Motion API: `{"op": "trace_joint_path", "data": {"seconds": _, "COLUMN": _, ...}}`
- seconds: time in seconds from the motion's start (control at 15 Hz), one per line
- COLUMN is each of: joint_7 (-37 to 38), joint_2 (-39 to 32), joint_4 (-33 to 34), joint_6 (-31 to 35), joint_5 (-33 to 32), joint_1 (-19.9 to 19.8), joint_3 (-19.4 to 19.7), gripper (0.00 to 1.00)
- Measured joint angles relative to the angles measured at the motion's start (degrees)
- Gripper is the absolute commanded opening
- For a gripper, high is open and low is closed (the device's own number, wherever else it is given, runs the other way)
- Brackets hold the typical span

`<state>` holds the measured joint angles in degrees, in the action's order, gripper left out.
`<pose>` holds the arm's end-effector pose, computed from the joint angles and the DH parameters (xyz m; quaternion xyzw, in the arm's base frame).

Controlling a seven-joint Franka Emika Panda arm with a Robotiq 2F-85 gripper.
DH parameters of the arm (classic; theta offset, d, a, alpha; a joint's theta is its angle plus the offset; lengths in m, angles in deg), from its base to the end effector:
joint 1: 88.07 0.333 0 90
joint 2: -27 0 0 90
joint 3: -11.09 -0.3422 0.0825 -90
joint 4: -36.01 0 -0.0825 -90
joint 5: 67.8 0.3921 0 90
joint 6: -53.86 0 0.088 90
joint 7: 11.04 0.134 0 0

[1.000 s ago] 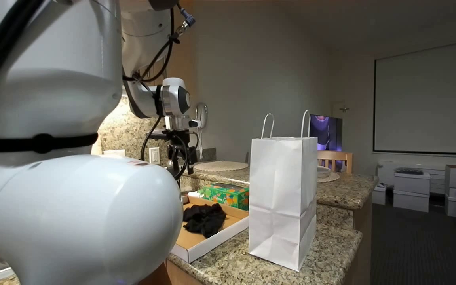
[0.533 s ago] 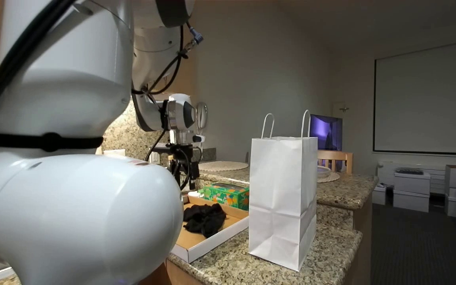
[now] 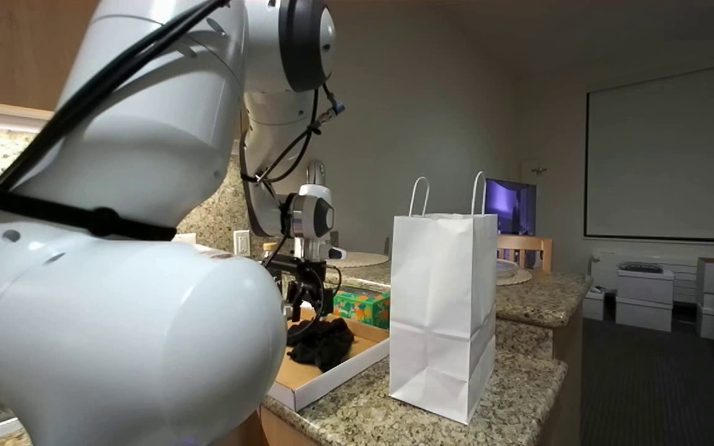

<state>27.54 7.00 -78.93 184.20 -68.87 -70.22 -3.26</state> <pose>0.5169 0.3201 0.2734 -0.9972 0.0551 0.0489 0.0091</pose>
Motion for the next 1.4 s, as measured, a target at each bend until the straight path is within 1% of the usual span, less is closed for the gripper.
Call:
{"op": "trace_joint_path", "data": {"seconds": 0.2, "joint_7": -4.7, "joint_2": -4.38, "joint_4": 3.85, "joint_6": -0.11, "joint_5": 3.63, "joint_1": 0.04, "joint_3": 0.65, "gripper": 1.0}}
{"op": "trace_joint_path", "data": {"seconds": 0.27, "joint_7": -6.11, "joint_2": -5.94, "joint_4": 5.2, "joint_6": -0.26, "joint_5": 4.74, "joint_1": 0.22, "joint_3": 0.62, "gripper": 0.75}}
{"op": "trace_joint_path", "data": {"seconds": 0.33, "joint_7": -7.32, "joint_2": -7.49, "joint_4": 6.56, "joint_6": -0.55, "joint_5": 5.61, "joint_1": 0.48, "joint_3": 0.58, "gripper": 0.73}}
{"op": "trace_joint_path", "data": {"seconds": 0.4, "joint_7": -8.09, "joint_2": -8.89, "joint_4": 7.83, "joint_6": -1.01, "joint_5": 6.09, "joint_1": 0.77, "joint_3": 0.52, "gripper": 0.67}}
{"op": "trace_joint_path", "data": {"seconds": 0.47, "joint_7": -8.34, "joint_2": -10.11, "joint_4": 9.1, "joint_6": -1.86, "joint_5": 6.2, "joint_1": 1.21, "joint_3": 0.57, "gripper": 0.59}}
{"op": "trace_joint_path", "data": {"seconds": 0.6, "joint_7": -8.34, "joint_2": -11.63, "joint_4": 11.21, "joint_6": -4.28, "joint_5": 6.2, "joint_1": 2.16, "joint_3": 1.01, "gripper": 0.45}}
{"op": "trace_joint_path", "data": {"seconds": 0.93, "joint_7": -7.26, "joint_2": -11.27, "joint_4": 14.68, "joint_6": -10.7, "joint_5": 6.2, "joint_1": 3.84, "joint_3": 2.93, "gripper": 0.13}}
{"op": "trace_joint_path", "data": {"seconds": 1.07, "joint_7": -7.22, "joint_2": -11.01, "joint_4": 16.29, "joint_6": -14.72, "joint_5": 6.75, "joint_1": 3.93, "joint_3": 2.95, "gripper": 0.09}}
{"op": "trace_joint_path", "data": {"seconds": 1.2, "joint_7": -7.99, "joint_2": -11.11, "joint_4": 18.31, "joint_6": -20.12, "joint_5": 9.29, "joint_1": 3.89, "joint_3": 2.65, "gripper": 0.08}}
{"op": "trace_joint_path", "data": {"seconds": 1.27, "joint_7": -8.67, "joint_2": -11.22, "joint_4": 19.35, "joint_6": -22.95, "joint_5": 10.47, "joint_1": 3.89, "joint_3": 2.41, "gripper": 0.08}}
{"op": "trace_joint_path", "data": {"seconds": 1.4, "joint_7": -9.2, "joint_2": -11.83, "joint_4": 21.65, "joint_6": -28.69, "joint_5": 11.78, "joint_1": 3.94, "joint_3": 1.91, "gripper": 0.12}}
